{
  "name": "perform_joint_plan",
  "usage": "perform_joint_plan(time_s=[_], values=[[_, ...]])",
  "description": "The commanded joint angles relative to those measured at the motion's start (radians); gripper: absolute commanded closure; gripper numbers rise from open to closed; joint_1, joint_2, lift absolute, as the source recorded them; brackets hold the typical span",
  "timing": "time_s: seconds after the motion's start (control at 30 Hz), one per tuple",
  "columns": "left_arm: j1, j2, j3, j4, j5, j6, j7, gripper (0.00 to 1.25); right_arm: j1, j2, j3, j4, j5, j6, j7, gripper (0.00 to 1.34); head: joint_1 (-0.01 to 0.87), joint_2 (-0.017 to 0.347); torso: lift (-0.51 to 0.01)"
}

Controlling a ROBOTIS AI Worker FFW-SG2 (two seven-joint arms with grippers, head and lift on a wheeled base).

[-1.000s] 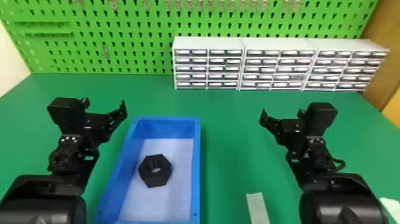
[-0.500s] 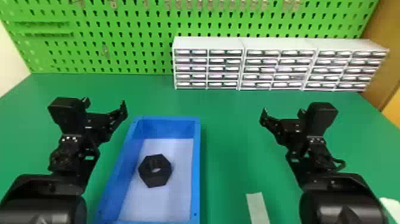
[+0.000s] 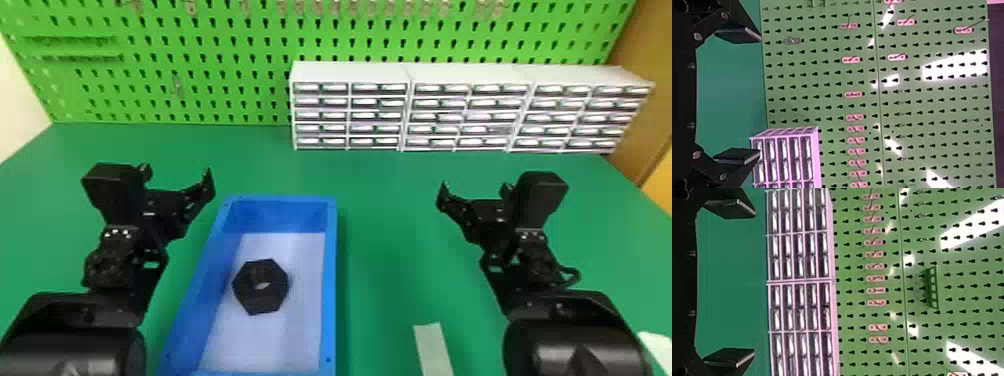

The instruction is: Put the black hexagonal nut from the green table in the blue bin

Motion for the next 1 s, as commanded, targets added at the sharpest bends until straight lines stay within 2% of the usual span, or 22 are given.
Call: perform_joint_plan(time_s=[0.0, 0.97], values=[[0.000, 0.000, 0.000, 0.001, 0.000, 0.000, 0.000, 0.25, -0.001, 0.000, 0.000, 0.000, 0.000, 0.000, 0.000, 0.07, 0.686, 0.052, -0.097], [0.004, 0.000, 0.003, 0.006, -0.003, 0.000, 0.000, 0.25, -0.001, 0.001, -0.003, 0.000, -0.003, 0.000, 0.000, 0.07, 0.686, 0.052, -0.097]])
